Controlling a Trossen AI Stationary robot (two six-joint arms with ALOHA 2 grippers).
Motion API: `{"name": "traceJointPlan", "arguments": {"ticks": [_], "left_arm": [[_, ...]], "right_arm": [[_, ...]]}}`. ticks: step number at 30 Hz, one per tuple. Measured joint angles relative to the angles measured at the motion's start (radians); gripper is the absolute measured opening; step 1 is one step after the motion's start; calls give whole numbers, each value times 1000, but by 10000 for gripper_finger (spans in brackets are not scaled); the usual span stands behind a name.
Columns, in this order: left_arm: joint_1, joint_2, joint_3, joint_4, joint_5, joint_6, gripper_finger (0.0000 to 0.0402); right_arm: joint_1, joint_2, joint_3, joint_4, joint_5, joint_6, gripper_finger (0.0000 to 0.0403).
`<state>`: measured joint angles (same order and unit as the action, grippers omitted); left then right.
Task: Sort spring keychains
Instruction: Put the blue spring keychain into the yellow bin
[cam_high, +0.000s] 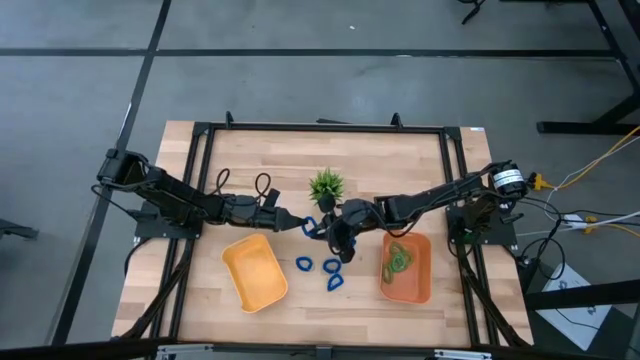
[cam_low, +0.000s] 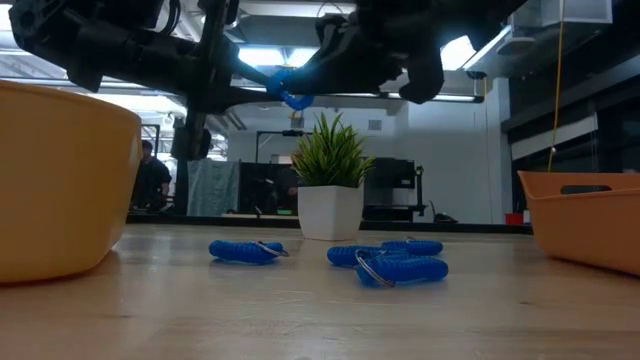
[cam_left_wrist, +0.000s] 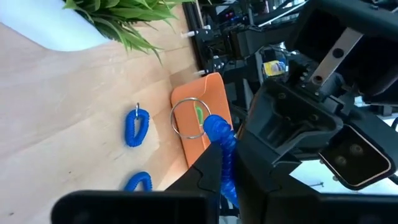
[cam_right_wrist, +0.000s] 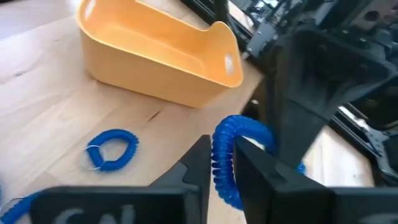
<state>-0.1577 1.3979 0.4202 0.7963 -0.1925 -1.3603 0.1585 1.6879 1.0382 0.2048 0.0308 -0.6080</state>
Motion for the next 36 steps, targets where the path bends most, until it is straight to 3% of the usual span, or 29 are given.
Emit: {"name": "traceJointPlan", "arguments": {"ticks": [17,36], "left_arm": [[0,0,0,0,81,126,18],[0,-64,0,-42,155,243,18]], "right_arm": [[0,0,0,-43,-6,131,171],[91,0,0,-91,-5,190,172]]}}
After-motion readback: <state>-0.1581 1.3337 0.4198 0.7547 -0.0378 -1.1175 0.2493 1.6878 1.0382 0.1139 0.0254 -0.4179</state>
